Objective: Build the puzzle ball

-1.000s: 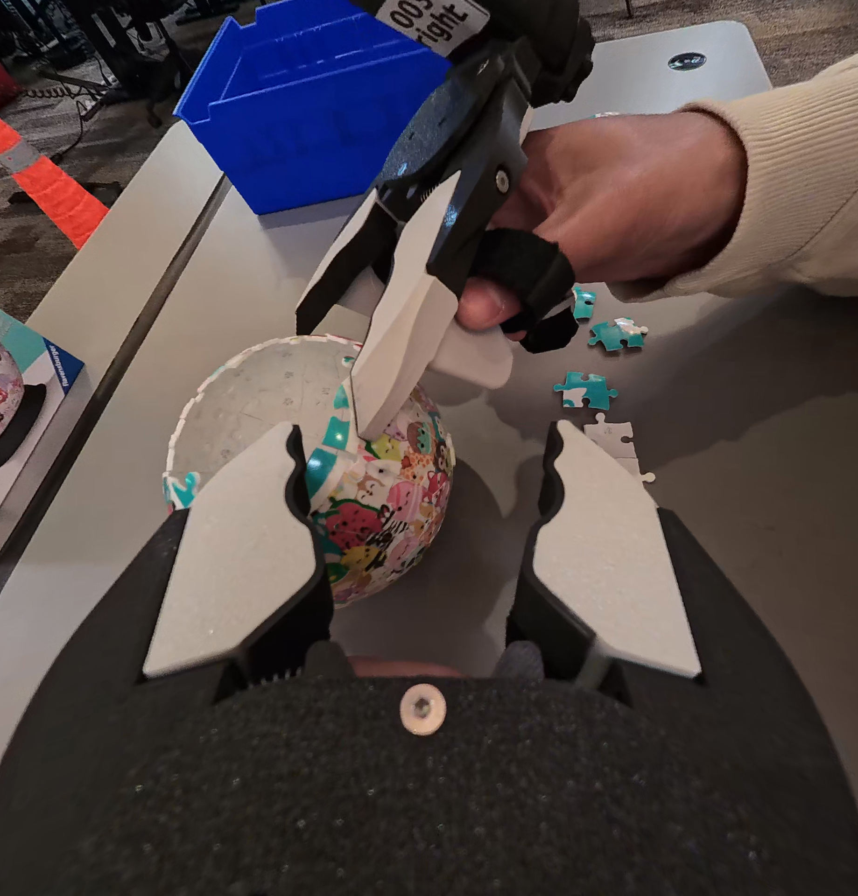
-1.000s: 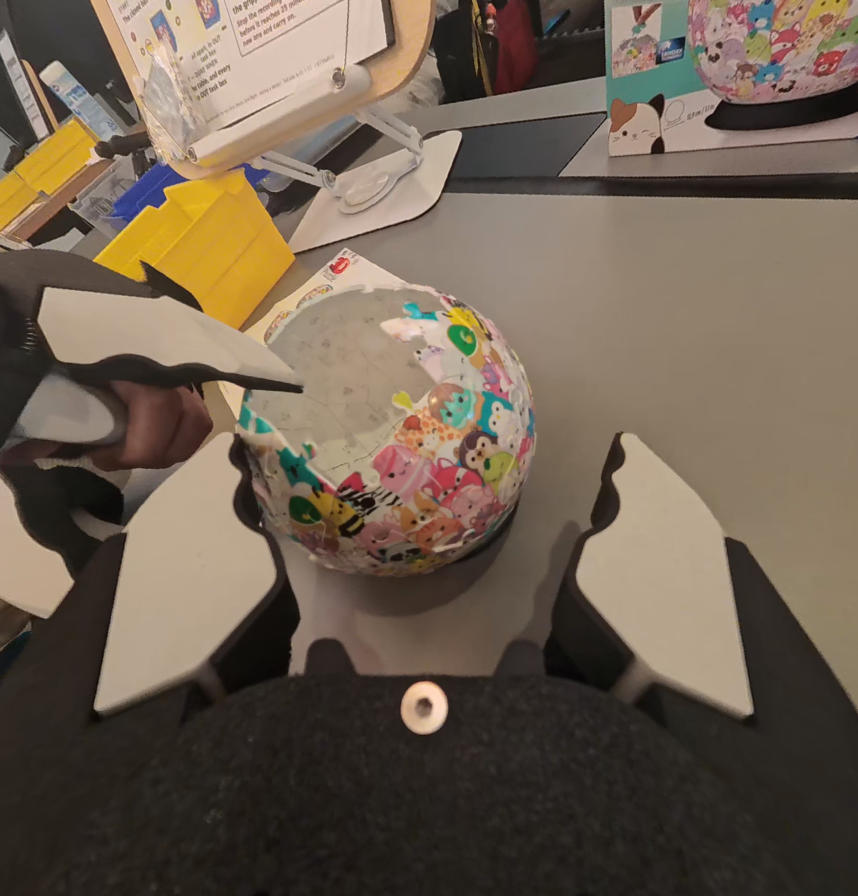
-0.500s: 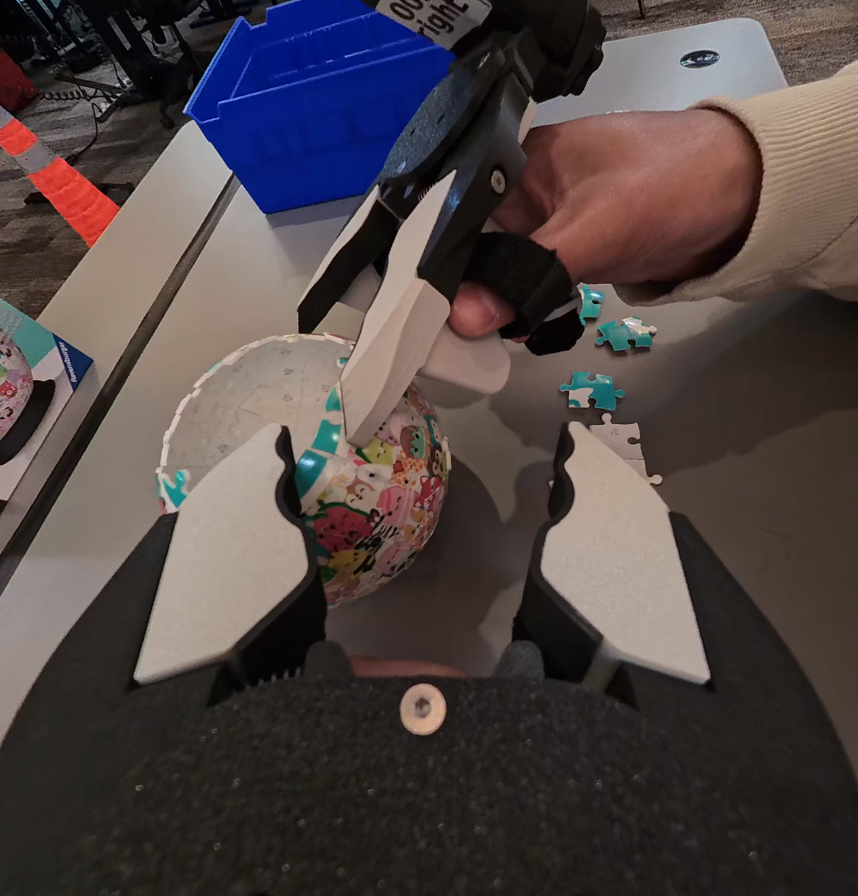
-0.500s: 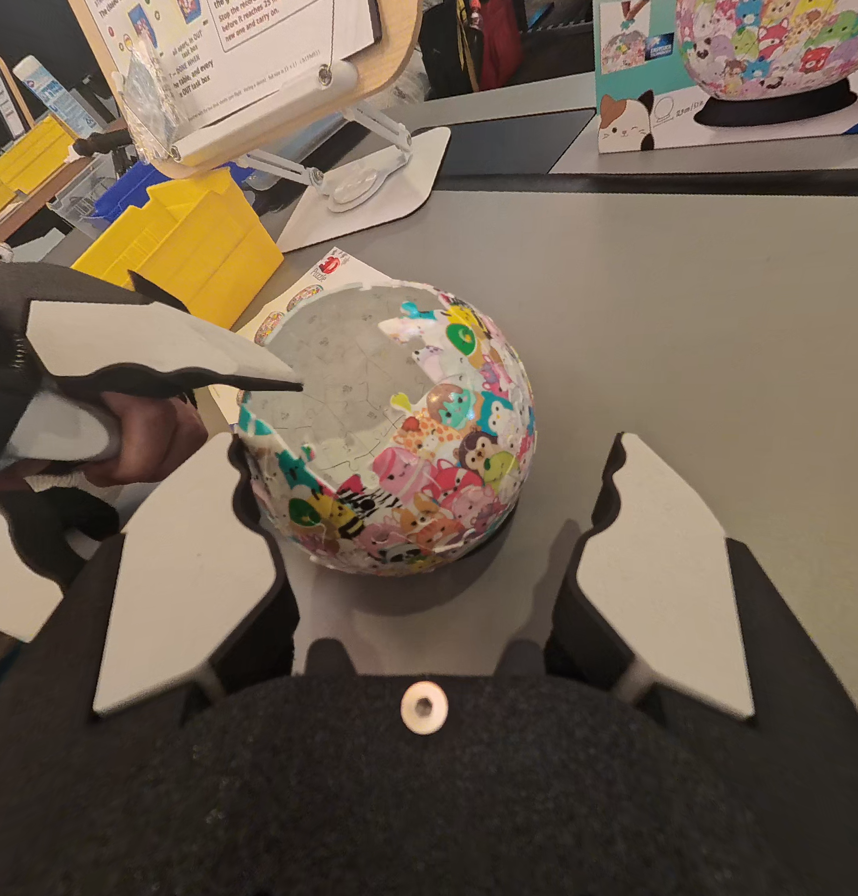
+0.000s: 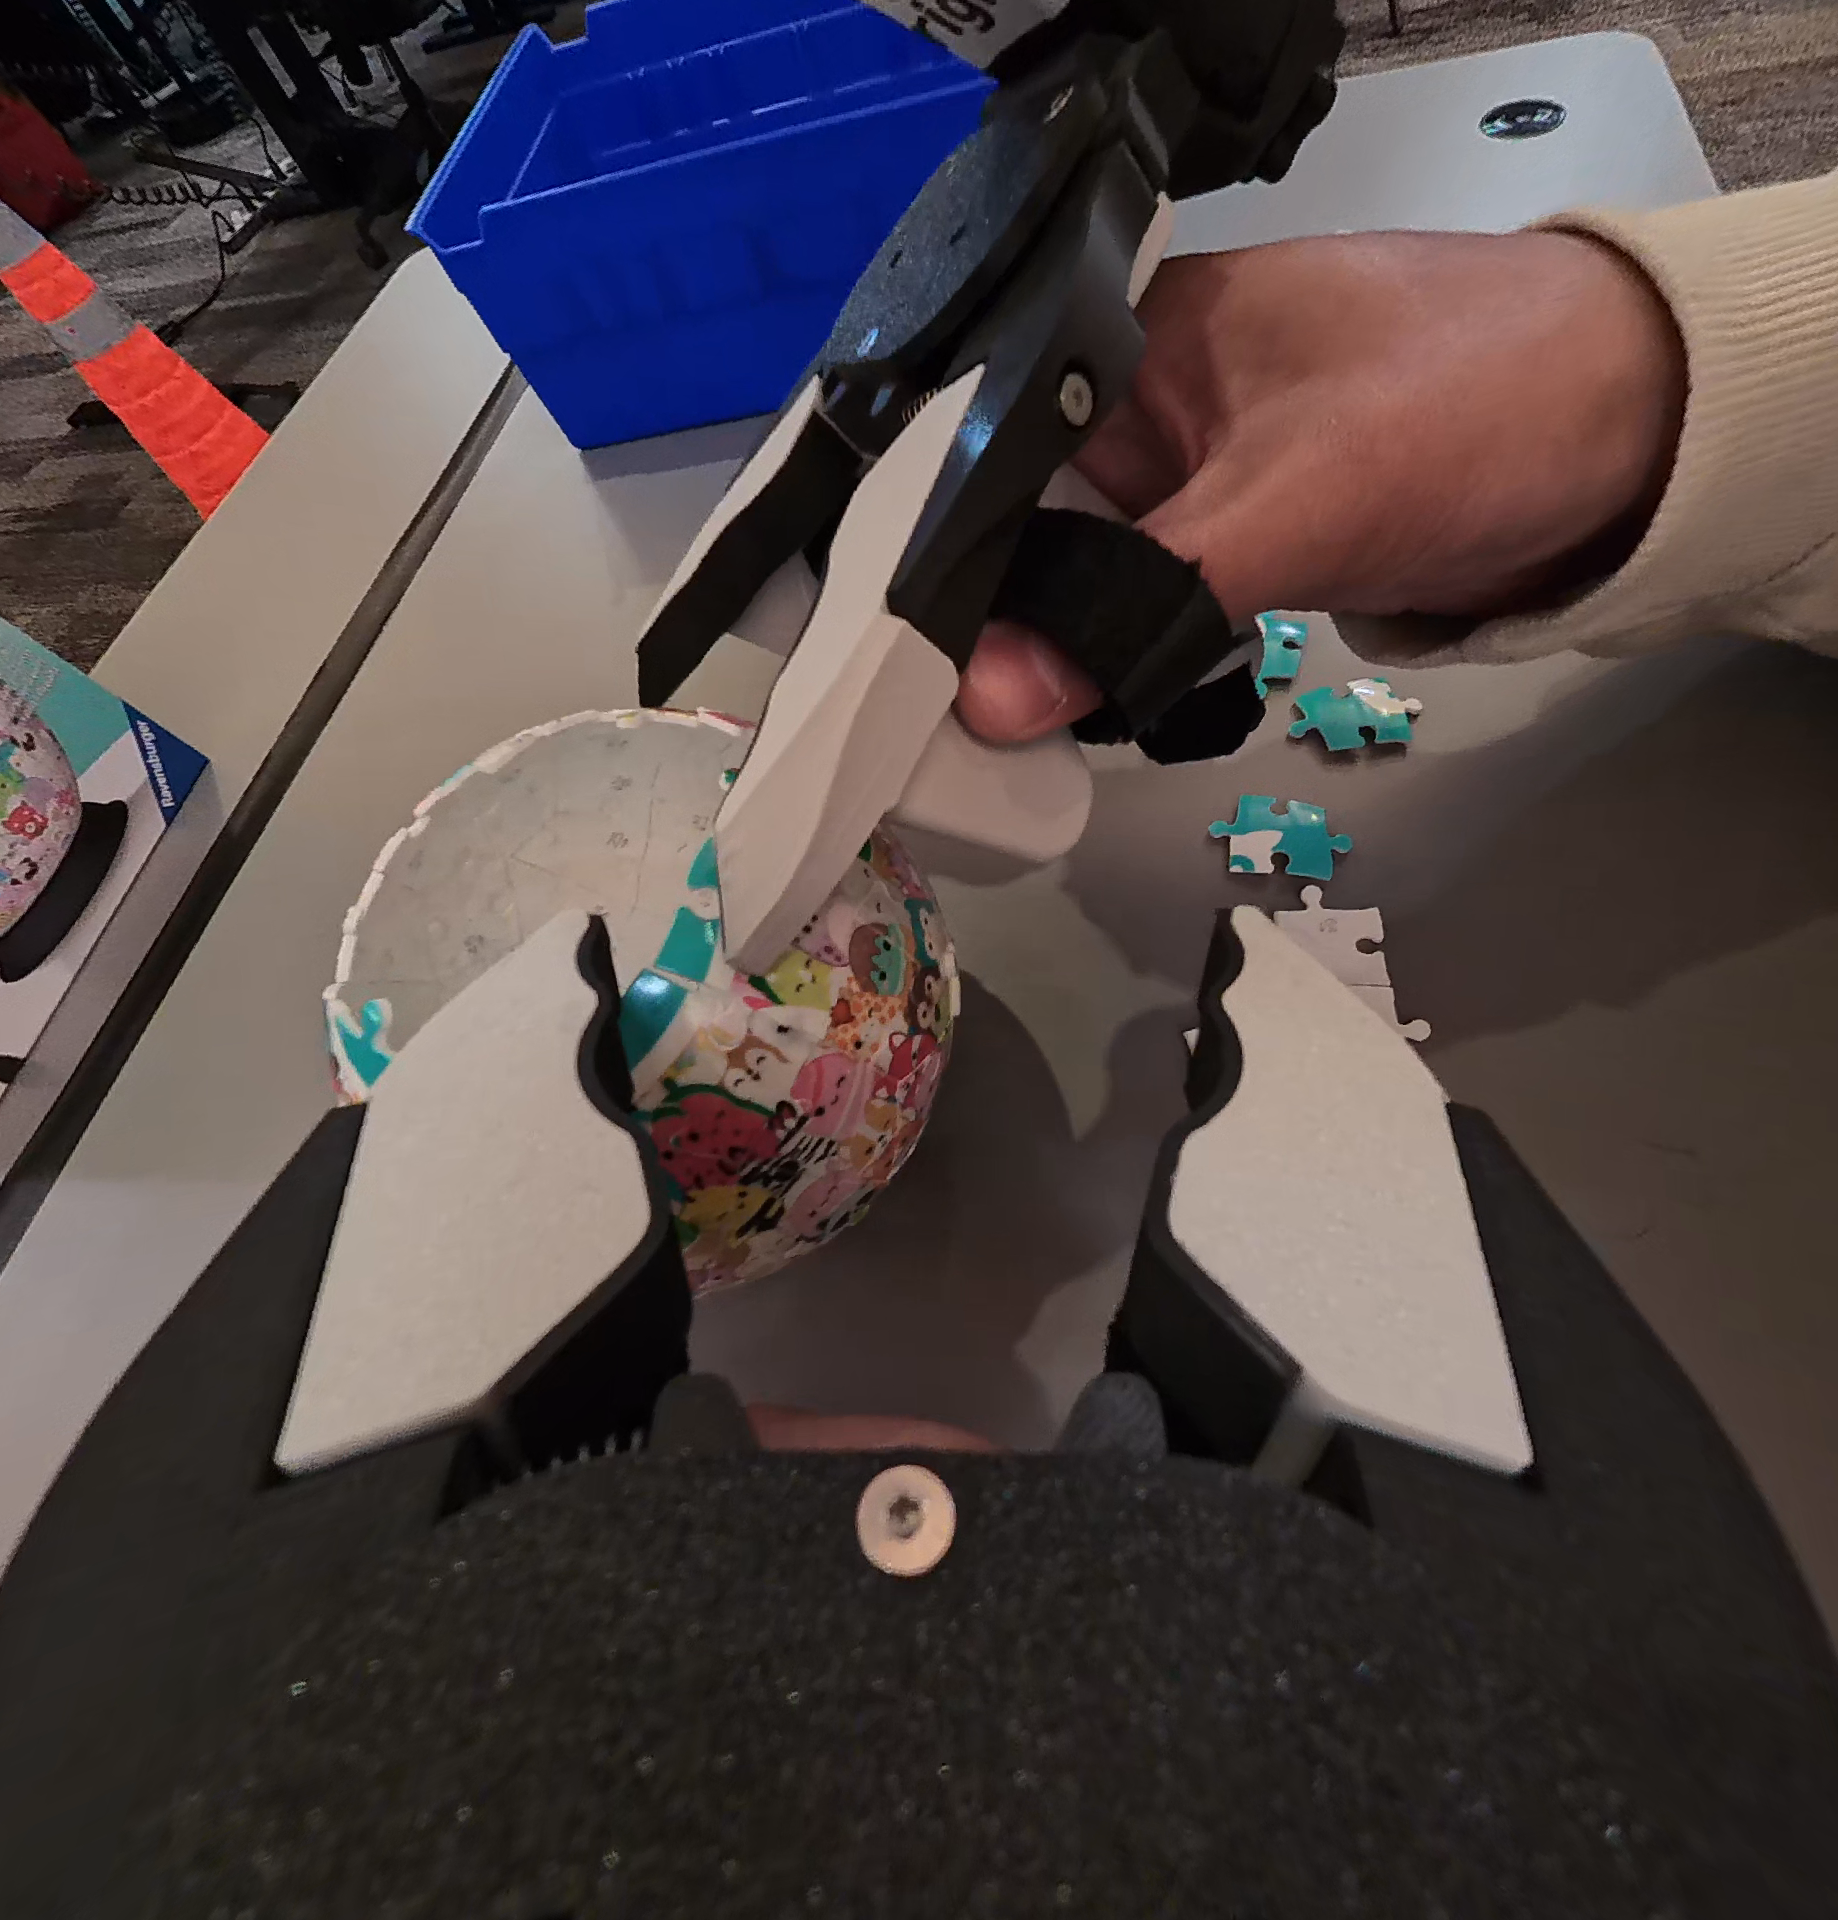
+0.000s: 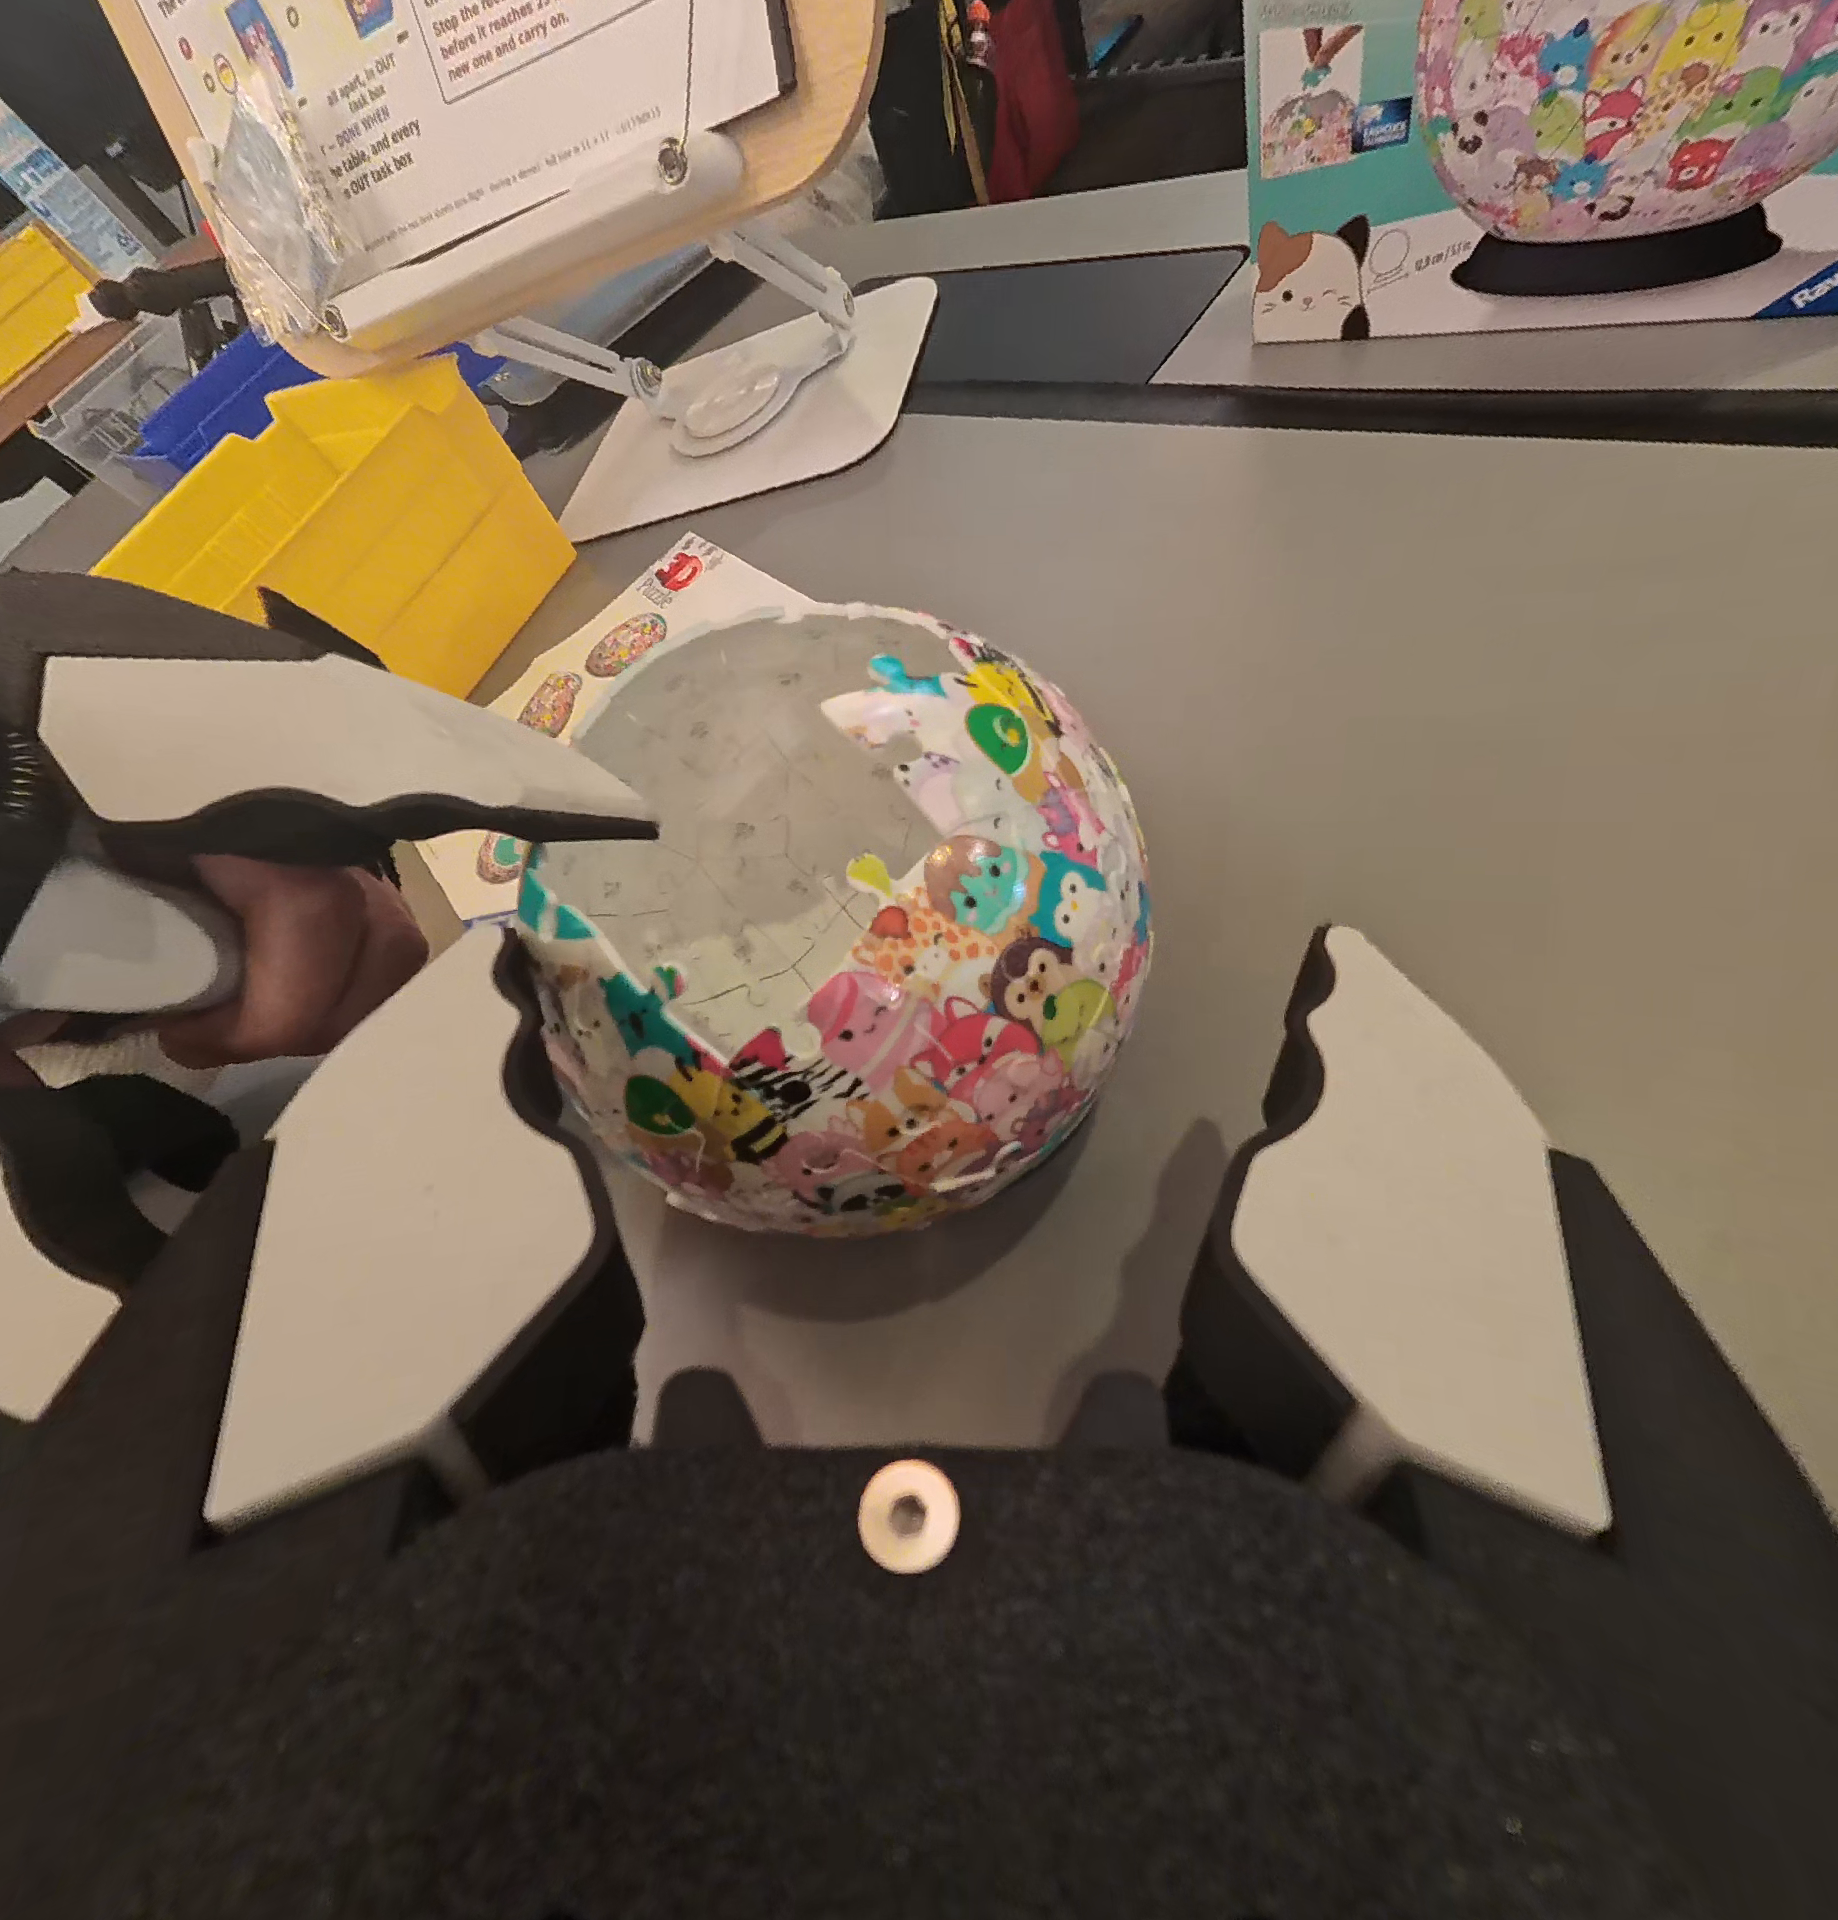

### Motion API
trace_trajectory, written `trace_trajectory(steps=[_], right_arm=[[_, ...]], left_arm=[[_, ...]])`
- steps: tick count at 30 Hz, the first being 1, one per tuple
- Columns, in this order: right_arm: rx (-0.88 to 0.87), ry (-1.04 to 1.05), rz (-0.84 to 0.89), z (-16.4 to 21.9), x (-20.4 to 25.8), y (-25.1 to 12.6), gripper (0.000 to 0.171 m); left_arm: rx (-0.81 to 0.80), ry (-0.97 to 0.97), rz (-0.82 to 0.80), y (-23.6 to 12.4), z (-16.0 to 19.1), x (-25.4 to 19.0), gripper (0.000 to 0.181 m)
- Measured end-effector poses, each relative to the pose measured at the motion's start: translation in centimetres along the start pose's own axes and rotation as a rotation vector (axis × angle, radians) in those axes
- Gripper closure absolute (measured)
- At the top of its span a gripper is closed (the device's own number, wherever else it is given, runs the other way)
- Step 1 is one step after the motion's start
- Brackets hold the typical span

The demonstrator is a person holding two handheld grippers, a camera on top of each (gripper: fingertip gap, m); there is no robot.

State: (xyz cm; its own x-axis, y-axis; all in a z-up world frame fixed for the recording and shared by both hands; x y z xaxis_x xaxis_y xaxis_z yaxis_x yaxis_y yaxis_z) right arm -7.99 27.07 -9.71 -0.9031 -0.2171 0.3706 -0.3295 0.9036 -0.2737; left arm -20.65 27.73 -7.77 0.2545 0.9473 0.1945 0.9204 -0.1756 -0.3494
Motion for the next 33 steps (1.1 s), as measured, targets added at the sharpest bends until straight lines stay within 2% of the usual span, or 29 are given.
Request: trace_trajectory(steps=[13,17,20,23,26,29,33], right_arm=[[0.033,0.012,0.007,0.3,-0.2,0.3,0.043],[-0.012,0.036,-0.057,0.3,0.0,0.5,0.044],[-0.057,0.012,-0.117,0.0,-0.1,0.2,0.04],[-0.035,0.02,-0.193,-0.1,-1.4,-0.6,0.049],[-0.015,0.09,-0.276,-0.6,-3.1,-1.1,0.046],[0.045,0.153,-0.358,-0.1,-3.9,-0.4,0.041],[0.149,0.147,-0.337,1.6,-3.0,1.3,0.034]], left_arm=[[0.02,0.004,0.0,0.2,0.5,0.1,0.075],[-0.019,0.002,-0.02,0.0,0.3,0.2,0.083],[-0.068,-0.013,-0.082,-0.9,0.0,0.7,0.075],[-0.164,-0.131,-0.132,-2.9,-0.2,1.6,0.074],[-0.193,-0.276,-0.168,-4.2,1.7,2.8,0.074],[-0.205,-0.419,-0.156,-3.9,3.6,3.5,0.074],[-0.199,-0.519,-0.189,-2.6,4.7,4.5,0.073]])
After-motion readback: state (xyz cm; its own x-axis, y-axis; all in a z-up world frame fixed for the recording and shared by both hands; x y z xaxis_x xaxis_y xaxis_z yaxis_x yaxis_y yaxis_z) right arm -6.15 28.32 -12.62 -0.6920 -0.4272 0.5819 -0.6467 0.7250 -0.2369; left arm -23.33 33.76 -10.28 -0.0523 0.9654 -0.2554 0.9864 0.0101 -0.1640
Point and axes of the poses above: each gripper's, where its closed fingertips meet, y out along the fingers, z out of its underside, x = y × z across the jaws, the point moved 7 cm from there along -y, back along the fingers, and after that the axes turned 10 degrees about -x, right-handed, at the moved point
